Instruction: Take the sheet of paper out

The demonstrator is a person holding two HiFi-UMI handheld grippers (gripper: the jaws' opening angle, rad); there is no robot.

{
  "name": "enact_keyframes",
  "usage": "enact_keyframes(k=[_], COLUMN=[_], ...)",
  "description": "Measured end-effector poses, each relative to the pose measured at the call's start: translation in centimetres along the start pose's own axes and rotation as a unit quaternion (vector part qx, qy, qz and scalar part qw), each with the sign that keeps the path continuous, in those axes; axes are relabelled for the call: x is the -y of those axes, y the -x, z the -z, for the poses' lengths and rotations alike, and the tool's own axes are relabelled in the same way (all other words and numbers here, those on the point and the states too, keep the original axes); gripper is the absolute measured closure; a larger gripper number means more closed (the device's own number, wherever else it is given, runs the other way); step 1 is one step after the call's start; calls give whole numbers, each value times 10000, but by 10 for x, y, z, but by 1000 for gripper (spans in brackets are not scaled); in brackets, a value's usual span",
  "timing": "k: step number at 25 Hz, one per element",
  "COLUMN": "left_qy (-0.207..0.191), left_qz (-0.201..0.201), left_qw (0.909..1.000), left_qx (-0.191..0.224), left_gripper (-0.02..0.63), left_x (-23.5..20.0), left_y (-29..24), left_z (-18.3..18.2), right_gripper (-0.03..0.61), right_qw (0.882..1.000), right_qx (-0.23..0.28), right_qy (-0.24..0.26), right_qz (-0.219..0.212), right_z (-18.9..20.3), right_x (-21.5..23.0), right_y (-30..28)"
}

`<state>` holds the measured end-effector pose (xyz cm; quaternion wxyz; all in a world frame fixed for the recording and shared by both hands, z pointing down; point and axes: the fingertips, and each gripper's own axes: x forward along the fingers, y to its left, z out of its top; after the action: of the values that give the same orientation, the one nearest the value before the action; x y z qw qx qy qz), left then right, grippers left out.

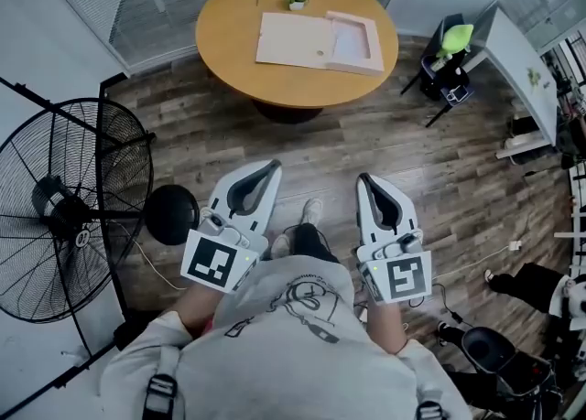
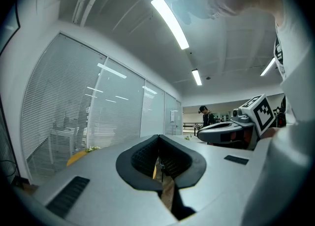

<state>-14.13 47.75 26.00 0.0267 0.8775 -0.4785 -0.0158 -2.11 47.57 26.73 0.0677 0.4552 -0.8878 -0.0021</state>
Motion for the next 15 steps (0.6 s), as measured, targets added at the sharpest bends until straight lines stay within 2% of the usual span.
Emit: enact_keyframes(k=[6, 11, 15], left_qy=[41, 16, 40], left_qz=[12, 25, 22], left_qw=[10000, 10000, 10000], left_qx=[68, -38, 27], left_gripper=[594, 594, 594], left_x=[-6, -11, -17], left_y=[-20, -47, -72], left_z=[0, 1, -1], right_gripper=[571, 571, 571], right_qw=[9999, 9997, 10000], right_qx=[99, -193, -79], right_qy=[-76, 97, 2], right_qz=[47, -75, -17], right_z=[0, 10, 6], right_x=[15, 38, 59], right_y=[-14, -26, -42])
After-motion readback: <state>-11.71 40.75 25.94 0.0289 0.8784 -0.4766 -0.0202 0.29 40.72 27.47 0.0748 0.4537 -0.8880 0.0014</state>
